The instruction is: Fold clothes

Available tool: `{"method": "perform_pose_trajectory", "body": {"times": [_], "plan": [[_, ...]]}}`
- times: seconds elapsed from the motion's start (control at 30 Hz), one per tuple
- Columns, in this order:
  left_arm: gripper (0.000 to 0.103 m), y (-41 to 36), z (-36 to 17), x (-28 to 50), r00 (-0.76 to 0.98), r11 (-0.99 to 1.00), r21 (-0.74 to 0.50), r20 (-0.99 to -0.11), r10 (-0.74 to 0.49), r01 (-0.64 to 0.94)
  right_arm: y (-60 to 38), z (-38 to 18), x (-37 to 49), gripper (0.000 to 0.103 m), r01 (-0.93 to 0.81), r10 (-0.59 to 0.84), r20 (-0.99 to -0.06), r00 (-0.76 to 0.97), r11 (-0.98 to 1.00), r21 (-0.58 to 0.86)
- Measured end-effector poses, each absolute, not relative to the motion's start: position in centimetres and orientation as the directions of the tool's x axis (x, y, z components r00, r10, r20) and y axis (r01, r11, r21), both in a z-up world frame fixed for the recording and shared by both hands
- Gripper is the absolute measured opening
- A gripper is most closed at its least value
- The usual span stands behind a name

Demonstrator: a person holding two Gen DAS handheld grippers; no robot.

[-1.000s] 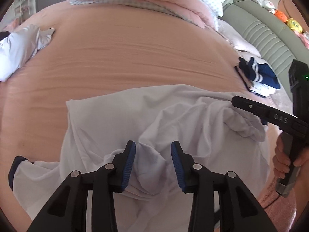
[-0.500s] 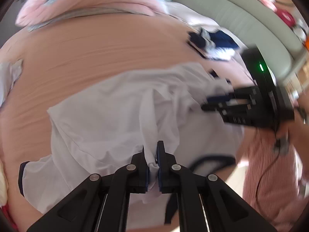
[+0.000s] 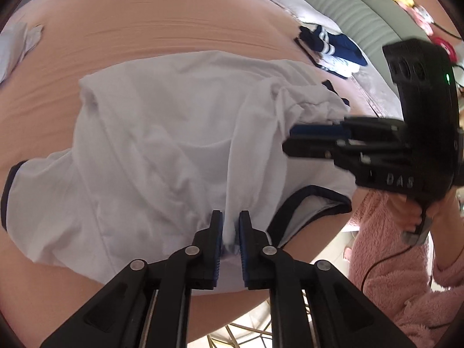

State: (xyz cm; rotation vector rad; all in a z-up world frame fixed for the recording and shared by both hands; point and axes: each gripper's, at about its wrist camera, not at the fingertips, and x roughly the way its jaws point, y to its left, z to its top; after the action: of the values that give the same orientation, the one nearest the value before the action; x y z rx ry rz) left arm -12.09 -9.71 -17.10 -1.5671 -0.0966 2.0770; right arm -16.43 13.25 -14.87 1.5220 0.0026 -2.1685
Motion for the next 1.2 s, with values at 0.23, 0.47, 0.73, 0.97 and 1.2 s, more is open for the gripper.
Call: {"method": "perform_pose_trajectory", "body": {"times": [0.23, 0.47, 0.73, 0.97, 1.2], "plan": [[0.007, -10.5, -16.8, -11.7, -0.313, -0.925, -0.226, -0.893, 0.322, -0.305, 15.1, -16.7, -16.5, 0.025, 0.285, -0.21, -0.918, -0.337, -0.952, 0.113], [0.007, -10.8, -17.6, -11.7, -0.293, -0.93, -0.237, -0.902, 0.318, -0.282, 26.1, -13.8, -15.8, 0.033, 0.006, -0.096, -0.874, -0.477, -0.994, 0.106], [0.008, -9.8, -17.9, -11.5, -0.295, -0.943, -0.191, -0.916, 0.27, -0.271, 30.5, -16.5, -17.5, 0.045, -0.077, -0.176, -0.903, -0.392, -0.972, 0.223], [0.002, -9.5, -16.6, -11.6, -0.344, -0.961, -0.105, -0.919, 0.192, -0.257, 26.9, -16.3, -18.2, 0.009, 0.07, -0.152, -0.896, -0.417, -0.988, 0.135], [0.002, -12.6, -9.6, -13.6, -0.515, -0.984, -0.032, -0.849, 0.119, -0.175, 27.4, -9.6, -18.3, 0.009, 0.127, -0.191, -0.803, -0.565, -0.981, 0.144]]}}
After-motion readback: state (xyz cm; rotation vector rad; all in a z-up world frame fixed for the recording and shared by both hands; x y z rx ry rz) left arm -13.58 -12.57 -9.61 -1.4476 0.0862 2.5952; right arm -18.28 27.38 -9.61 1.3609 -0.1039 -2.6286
